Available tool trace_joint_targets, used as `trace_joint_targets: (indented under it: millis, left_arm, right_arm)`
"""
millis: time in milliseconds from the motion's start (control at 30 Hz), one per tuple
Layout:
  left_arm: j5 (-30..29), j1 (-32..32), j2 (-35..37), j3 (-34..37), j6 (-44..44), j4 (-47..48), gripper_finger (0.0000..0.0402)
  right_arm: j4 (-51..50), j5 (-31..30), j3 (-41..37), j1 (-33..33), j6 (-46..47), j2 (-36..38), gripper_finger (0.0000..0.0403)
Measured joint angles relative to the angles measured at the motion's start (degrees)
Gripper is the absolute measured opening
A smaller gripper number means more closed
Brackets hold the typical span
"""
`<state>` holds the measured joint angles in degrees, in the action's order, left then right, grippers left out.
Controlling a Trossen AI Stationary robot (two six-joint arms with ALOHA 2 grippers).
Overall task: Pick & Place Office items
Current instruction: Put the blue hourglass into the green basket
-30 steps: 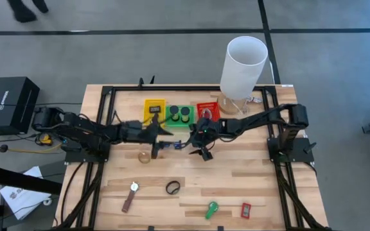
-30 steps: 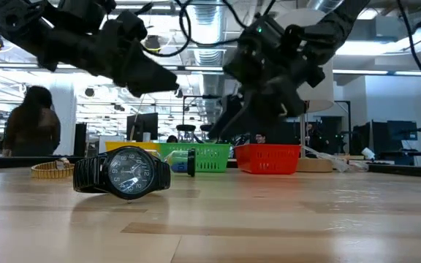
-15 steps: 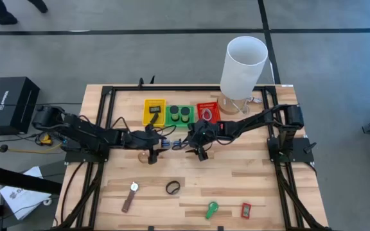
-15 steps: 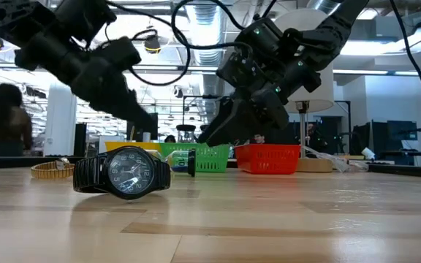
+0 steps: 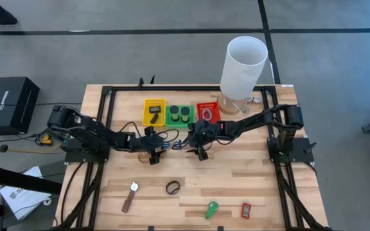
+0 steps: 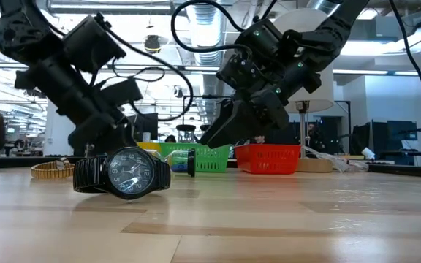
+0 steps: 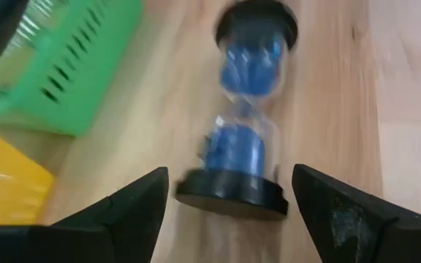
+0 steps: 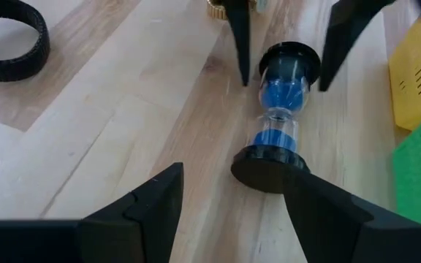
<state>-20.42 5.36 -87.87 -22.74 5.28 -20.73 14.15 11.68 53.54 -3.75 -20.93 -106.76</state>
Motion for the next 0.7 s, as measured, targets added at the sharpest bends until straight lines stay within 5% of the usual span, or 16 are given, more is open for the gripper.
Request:
trace_joint_targets:
  millis: [400,700]
  left_arm:
    - [0.76,-0.05,-2.15,0.00,-0.26,-4.16,0.0274]
    - [0.76,-0.09,-2.17,0.00,-0.26,-4.19,0.0212]
  right_arm:
    - [0.00,0.00,0.00,-0.02,0.00,0.00,0.0221]
    - [-0.28,0.02,0.00,-0.02,0.00,0.00,0.0221]
